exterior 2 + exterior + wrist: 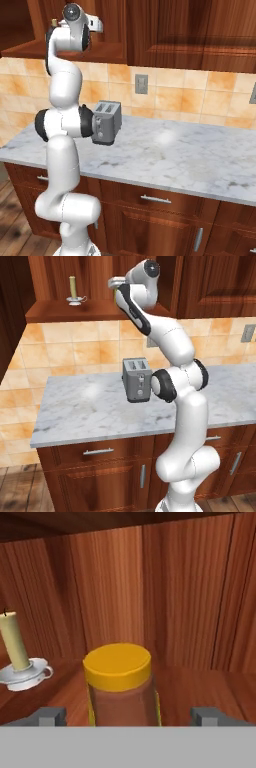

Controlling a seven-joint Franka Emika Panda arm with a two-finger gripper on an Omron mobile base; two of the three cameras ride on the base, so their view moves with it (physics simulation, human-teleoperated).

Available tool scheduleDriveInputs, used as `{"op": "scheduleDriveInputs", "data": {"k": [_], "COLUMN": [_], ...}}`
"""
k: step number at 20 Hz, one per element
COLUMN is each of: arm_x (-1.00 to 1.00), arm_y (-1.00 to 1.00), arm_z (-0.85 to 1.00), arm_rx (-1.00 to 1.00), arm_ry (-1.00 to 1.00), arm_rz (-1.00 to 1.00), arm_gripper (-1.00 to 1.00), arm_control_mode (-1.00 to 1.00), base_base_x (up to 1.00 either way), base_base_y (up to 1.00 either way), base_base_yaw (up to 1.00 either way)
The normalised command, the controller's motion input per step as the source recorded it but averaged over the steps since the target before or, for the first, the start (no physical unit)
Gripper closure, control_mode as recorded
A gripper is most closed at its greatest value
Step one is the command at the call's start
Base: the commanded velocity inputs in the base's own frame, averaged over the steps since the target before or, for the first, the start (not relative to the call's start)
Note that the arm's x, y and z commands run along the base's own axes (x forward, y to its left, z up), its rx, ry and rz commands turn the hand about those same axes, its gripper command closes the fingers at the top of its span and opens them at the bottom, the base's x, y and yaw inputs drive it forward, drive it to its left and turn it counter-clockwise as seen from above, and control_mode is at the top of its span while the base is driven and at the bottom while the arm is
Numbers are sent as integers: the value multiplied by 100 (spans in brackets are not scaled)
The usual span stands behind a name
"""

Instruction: Pick the honey bottle and honey bottle from the counter and place them in the cabinets closest to them.

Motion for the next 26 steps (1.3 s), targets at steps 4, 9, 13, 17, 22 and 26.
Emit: {"op": "scheduleDriveInputs", "data": {"k": [4, 9, 13, 17, 22, 26], "arm_x": [-87, -100, -100, -94, -100, -96], "arm_y": [12, 3, 0, -8, -26, -28], "arm_z": [13, -3, -12, -4, -5, 0], "arm_rx": [-5, -6, -7, -5, -1, -1], "arm_ry": [-8, -12, -3, 0, 0, 0], "arm_rz": [1, 3, 2, 0, 0, 0], "arm_gripper": [-100, -100, -100, -100, -100, -100], "arm_control_mode": [-100, -100, -100, -100, -100, -100], "base_base_x": [0, 0, 0, 0, 0, 0], "base_base_y": [0, 0, 0, 0, 0, 0], "base_base_yaw": [0, 0, 0, 0, 0, 0]}}
